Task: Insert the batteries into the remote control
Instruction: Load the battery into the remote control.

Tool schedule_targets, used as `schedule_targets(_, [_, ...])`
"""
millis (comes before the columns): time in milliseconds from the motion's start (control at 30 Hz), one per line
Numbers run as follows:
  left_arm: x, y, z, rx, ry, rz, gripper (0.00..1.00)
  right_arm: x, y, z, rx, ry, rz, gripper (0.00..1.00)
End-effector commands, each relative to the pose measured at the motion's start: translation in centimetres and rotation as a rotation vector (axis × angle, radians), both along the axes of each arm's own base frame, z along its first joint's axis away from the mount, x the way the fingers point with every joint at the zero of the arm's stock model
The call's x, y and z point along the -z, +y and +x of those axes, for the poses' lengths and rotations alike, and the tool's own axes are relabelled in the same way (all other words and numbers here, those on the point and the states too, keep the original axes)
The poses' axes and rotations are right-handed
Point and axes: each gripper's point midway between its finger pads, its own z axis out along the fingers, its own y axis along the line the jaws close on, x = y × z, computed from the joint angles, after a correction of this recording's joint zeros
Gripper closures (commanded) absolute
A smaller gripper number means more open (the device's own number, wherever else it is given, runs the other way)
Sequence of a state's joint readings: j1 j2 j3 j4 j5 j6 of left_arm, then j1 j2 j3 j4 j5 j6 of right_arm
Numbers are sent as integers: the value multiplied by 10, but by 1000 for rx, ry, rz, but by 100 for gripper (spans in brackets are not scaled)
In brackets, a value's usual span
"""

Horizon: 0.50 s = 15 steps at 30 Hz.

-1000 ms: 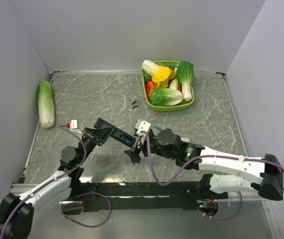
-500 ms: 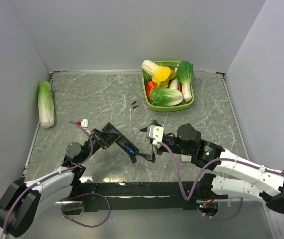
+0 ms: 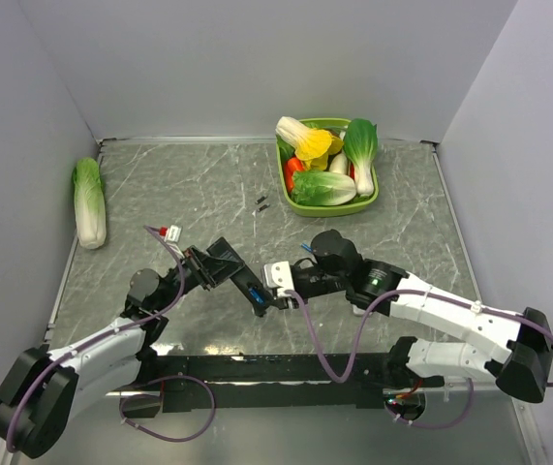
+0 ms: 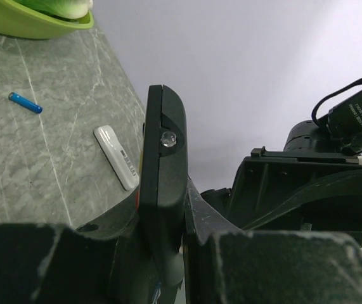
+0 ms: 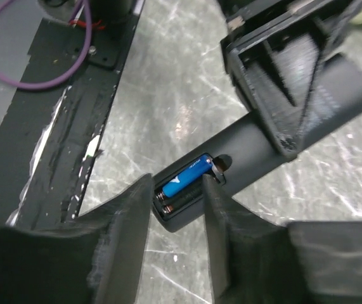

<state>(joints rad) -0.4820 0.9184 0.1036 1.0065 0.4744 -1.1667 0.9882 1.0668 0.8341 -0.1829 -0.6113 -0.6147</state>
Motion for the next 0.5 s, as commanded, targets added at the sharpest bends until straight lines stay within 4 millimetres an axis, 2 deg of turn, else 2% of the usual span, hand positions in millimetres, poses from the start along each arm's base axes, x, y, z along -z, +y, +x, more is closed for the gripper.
schedule_targets(0, [-28, -4, -4, 28, -106, -3, 99, -28, 7, -4, -76, -60, 52, 58])
schedule_targets(167, [-28, -5, -4, 37, -103, 6, 99, -33, 10, -3, -83, -76, 76, 59])
schedule_targets(467, [-30, -7, -5, 58, -104, 4, 99, -27, 18, 3, -89, -71, 56, 58])
